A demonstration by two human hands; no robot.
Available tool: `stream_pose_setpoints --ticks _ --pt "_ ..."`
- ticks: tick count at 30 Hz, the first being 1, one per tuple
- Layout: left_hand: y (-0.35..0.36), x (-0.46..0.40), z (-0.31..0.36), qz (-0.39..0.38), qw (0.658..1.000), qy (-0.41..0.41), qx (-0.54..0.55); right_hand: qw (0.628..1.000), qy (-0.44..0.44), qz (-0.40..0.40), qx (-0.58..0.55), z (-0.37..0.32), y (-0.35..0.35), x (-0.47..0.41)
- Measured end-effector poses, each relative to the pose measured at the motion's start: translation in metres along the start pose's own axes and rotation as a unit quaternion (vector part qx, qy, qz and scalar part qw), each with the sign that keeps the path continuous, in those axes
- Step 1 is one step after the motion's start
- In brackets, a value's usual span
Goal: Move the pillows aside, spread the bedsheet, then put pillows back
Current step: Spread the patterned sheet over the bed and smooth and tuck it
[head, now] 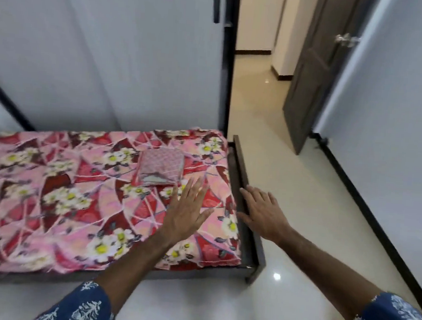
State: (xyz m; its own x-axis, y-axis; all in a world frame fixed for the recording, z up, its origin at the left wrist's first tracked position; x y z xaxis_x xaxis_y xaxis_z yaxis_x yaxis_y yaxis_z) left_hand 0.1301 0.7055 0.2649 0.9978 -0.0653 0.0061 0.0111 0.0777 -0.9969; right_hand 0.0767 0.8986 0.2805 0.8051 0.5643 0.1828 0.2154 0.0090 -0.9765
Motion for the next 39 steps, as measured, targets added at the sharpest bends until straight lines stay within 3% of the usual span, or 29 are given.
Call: stream_pose_setpoints --ticks 6,11,20,26,33,39 --pt "0.007 0.038 -0.136 -0.012 0.992 -0.121 0.013 0.992 -0.115 -0.038 0.031 -0.112 0.028 -0.101" --pt "0.044 0.040 -0.222 -0.052 0.983 -0.173 0.019 0.983 -0.168 -0.062 0.031 -0.171 0.062 -0.188" --pt "0.109 -0.041 -0.360 -0.122 0.972 -0.191 0.054 0.979 -0.141 -0.149 -0.011 -0.205 0.136 -0.365" --pt "0.150 -0.111 -0.417 -0.180 0.961 -0.183 0.106 0.976 -0.104 -0.188 -0.035 -0.206 0.183 -0.457" --pt "0.228 -0.190 -0.457 -0.204 0.957 -0.141 0.148 0.985 -0.014 -0.159 -0.057 -0.179 0.244 -0.532" --pt "0.305 -0.263 -0.482 -0.157 0.979 -0.083 0.096 0.995 -0.039 -0.051 -0.073 -0.176 0.304 -0.570"
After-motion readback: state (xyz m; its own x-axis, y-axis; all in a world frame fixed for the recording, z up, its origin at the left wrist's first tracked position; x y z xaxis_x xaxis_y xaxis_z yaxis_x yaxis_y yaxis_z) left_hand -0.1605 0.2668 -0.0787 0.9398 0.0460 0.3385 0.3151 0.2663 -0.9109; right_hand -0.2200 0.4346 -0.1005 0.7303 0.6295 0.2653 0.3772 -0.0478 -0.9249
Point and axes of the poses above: each hand's wrist, its own x-axis away from the middle knuckle, its own y-axis out of the palm, z = x × y, the point moved 8 cm from there along -x, towards the middle knuckle, and after that the axes turned 3 degrees about -z, right-handed, at the moved point
